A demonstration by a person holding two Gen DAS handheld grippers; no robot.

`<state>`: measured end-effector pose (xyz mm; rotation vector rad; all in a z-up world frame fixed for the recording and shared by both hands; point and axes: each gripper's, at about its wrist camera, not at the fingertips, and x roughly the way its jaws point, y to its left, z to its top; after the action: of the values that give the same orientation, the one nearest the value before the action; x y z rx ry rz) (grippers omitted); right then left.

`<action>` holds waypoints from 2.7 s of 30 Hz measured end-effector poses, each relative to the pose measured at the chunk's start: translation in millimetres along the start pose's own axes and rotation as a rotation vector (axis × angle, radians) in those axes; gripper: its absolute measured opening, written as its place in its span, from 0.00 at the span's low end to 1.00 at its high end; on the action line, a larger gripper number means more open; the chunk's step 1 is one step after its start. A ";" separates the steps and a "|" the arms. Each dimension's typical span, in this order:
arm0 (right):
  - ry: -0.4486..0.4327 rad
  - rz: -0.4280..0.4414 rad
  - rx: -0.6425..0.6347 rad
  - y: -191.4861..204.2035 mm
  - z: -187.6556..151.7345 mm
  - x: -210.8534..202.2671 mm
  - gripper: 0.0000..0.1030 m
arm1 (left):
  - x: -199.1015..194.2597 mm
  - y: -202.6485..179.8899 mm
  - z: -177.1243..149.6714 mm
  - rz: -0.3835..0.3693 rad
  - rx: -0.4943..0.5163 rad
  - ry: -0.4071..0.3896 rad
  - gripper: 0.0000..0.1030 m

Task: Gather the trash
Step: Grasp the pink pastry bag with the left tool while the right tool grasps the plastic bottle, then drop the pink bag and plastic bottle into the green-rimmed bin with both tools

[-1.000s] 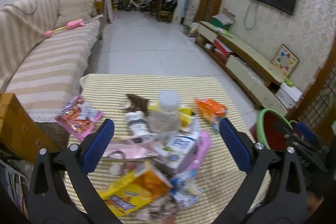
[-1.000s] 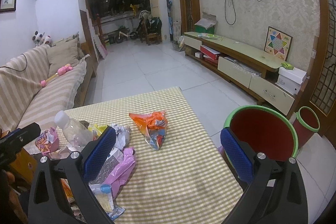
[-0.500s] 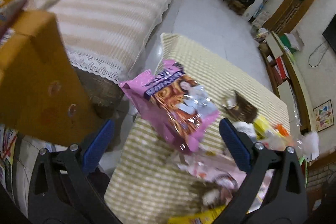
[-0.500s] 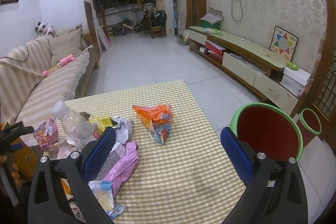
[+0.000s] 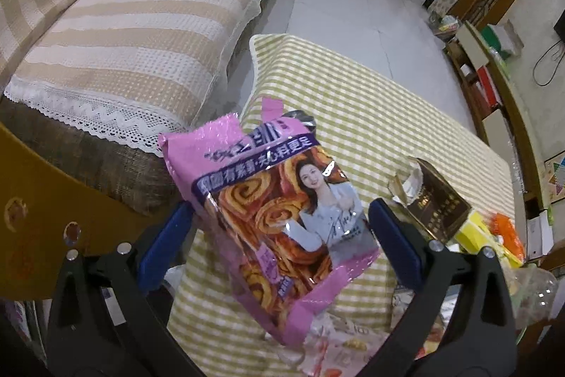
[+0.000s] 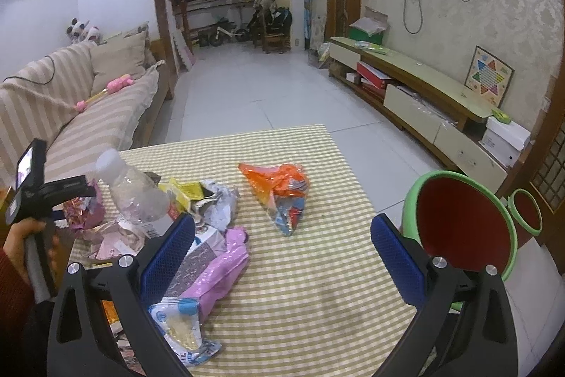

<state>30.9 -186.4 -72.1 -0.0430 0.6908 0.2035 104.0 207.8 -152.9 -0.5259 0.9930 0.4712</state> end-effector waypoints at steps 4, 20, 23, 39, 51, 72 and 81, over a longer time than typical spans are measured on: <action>-0.012 0.042 -0.033 15.6 7.2 4.9 0.93 | -1.3 -3.7 -3.0 -0.009 0.034 -0.027 0.73; -0.020 0.341 -0.188 111.1 38.4 58.9 0.93 | -100.9 -1.6 -79.4 -0.088 0.112 -0.174 0.68; 0.027 0.370 -0.198 118.5 41.8 70.9 0.82 | -106.9 -3.6 -89.8 -0.107 0.103 -0.161 0.68; -0.066 0.445 -0.106 67.7 69.1 1.3 0.31 | -129.7 -22.7 -104.3 -0.168 0.164 -0.199 0.68; -0.140 0.259 0.034 -30.3 53.1 -48.1 0.31 | -158.3 -92.2 -121.0 -0.323 0.314 -0.210 0.68; -0.129 -0.237 0.342 -247.0 -7.8 -43.5 0.31 | -114.6 -345.5 -207.3 -0.673 0.746 0.059 0.68; -0.096 -0.315 0.442 -293.3 -24.8 -33.8 0.35 | -87.9 -411.3 -247.8 -0.692 0.901 0.164 0.74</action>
<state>48.7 -482.1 -77.8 0.2782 0.6118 -0.2497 144.6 -276.3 -104.1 -0.0587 0.9940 -0.6377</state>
